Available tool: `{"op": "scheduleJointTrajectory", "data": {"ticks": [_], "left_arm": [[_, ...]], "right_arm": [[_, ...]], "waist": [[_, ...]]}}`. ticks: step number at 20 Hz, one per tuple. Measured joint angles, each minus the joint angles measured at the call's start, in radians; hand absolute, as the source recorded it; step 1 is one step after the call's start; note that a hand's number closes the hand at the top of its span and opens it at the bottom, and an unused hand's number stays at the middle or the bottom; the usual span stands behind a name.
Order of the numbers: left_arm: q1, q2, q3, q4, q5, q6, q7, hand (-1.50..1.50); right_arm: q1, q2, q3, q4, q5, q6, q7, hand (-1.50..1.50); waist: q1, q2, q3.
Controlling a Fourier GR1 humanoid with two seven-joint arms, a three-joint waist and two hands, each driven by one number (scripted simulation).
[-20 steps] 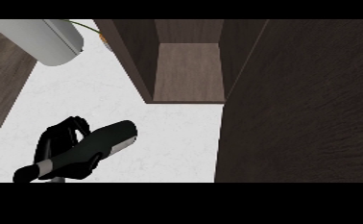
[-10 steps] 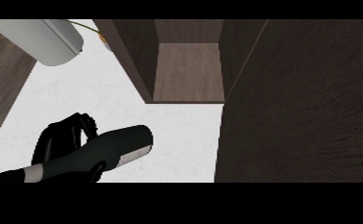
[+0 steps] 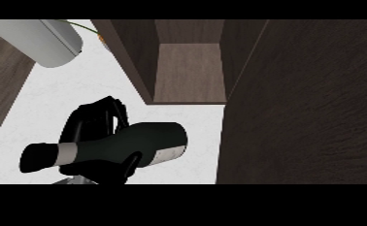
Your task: Pick up the wine, place it into the cabinet and close the cabinet
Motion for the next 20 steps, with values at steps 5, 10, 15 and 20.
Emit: {"op": "scheduleJointTrajectory", "data": {"ticks": [5, 10, 15, 20], "left_arm": [[-0.087, -0.015, -0.097, -0.04, -0.009, 0.114, 0.087, 1.5], [-0.196, -0.019, -0.183, -0.049, -0.014, 0.265, 0.173, 1.5], [-0.325, -0.02, -0.255, 0.03, -0.019, 0.416, 0.191, 1.5], [-0.439, -0.02, -0.275, 0.103, -0.026, 0.519, 0.202, 1.5]], "right_arm": [[0.001, 0.003, 0.0, 0.001, -0.003, 0.004, 0.003, -1.5], [-0.006, 0.005, -0.007, -0.001, -0.011, 0.001, 0.019, -1.5], [0.016, 0.011, -0.006, 0.001, -0.012, 0.014, -0.007, -1.5], [0.013, 0.007, -0.007, -0.003, -0.016, 0.016, 0.003, -1.5]], "waist": [[-0.001, 0.0, 0.0], [-0.003, 0.0, 0.0], [-0.006, 0.001, 0.0], [-0.008, 0.0, -0.001]]}}
